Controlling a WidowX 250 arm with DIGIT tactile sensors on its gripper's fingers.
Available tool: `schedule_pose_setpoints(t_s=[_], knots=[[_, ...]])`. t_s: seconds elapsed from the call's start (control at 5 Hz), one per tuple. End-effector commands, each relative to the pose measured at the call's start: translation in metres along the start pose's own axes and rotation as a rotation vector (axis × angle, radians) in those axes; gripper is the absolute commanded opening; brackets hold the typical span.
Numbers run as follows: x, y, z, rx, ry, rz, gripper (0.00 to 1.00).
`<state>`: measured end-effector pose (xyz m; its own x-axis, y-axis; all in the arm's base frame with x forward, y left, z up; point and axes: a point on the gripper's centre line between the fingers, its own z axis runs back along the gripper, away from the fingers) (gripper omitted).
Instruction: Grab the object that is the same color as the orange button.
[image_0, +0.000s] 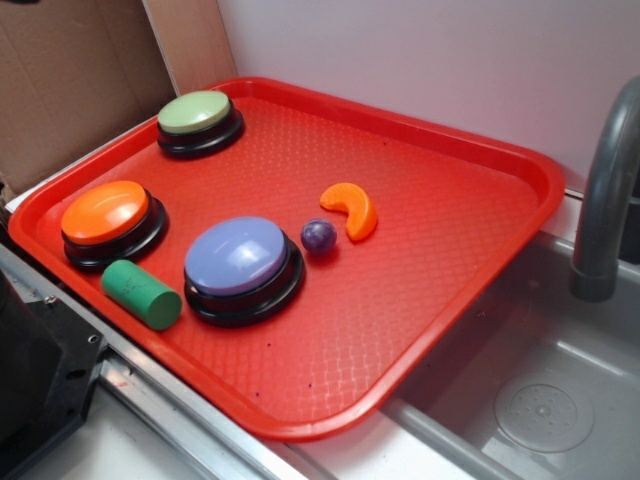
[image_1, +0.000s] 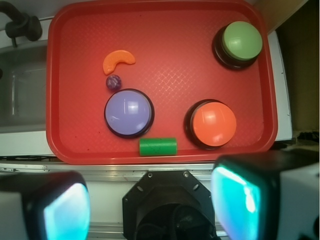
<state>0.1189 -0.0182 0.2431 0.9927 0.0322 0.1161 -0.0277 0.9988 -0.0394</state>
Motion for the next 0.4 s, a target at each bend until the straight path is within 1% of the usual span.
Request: schedule_pose_setpoints(t_s=[0.0, 0.2], knots=[[0.000, 0.000, 0.000, 0.000, 0.000, 0.000, 1.00], [0.019, -0.012, -0.015, -0.042, 0.035, 0.170, 1.00]])
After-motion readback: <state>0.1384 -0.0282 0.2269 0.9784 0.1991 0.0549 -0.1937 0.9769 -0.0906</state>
